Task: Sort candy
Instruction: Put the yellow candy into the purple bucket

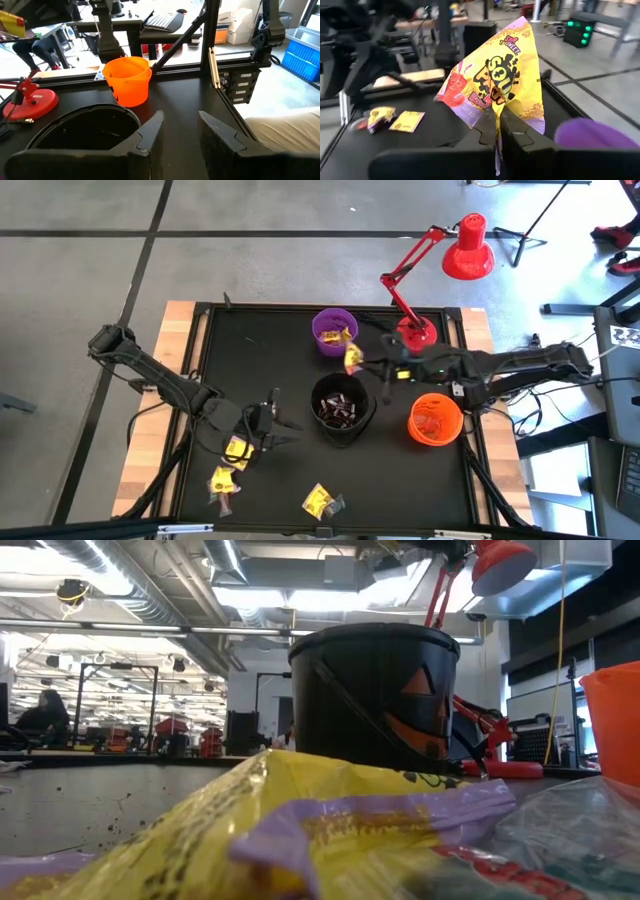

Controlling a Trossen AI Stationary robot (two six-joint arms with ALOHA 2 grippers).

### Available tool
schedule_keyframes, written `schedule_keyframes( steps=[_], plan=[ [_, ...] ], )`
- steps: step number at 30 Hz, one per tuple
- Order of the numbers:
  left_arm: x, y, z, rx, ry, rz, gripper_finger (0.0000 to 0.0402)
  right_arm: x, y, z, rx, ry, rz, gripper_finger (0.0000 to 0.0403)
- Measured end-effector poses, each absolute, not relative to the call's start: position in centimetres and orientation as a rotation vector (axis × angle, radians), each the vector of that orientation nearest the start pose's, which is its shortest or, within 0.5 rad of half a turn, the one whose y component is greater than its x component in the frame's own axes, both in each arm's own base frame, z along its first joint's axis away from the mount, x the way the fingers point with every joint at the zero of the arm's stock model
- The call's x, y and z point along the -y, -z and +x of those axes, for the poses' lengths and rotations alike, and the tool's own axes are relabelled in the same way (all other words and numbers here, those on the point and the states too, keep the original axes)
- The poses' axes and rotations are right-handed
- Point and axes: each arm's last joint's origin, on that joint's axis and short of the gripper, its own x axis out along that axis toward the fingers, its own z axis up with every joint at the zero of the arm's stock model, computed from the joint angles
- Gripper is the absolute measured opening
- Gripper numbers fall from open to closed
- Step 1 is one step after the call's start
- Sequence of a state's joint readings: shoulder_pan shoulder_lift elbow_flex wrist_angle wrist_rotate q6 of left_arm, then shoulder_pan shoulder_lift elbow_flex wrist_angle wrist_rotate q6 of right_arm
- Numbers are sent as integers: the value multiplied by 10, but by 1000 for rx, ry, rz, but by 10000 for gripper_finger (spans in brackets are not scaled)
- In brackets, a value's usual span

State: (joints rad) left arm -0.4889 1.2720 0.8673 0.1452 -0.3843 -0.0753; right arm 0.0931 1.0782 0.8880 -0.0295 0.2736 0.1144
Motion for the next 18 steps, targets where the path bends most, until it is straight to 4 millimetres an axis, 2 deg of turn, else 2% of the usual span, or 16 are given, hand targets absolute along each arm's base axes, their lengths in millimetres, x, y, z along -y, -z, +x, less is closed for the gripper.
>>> schedule_keyframes(
  steps=[3, 6, 13, 18],
  plan=[
    [121, -290, 255, -239, 87, 34, 105, -8, -310, 223, -163, 250, 135, 3],
    [118, -290, 257, -239, 75, 33, 105, -2, -294, 216, -154, 331, 192, 3],
    [111, -291, 260, -235, 49, 27, 105, 23, -280, 223, -176, 503, 204, 3],
    [111, -291, 260, -234, 48, 27, 105, 52, -275, 231, -147, 514, 263, 3]
  ],
)
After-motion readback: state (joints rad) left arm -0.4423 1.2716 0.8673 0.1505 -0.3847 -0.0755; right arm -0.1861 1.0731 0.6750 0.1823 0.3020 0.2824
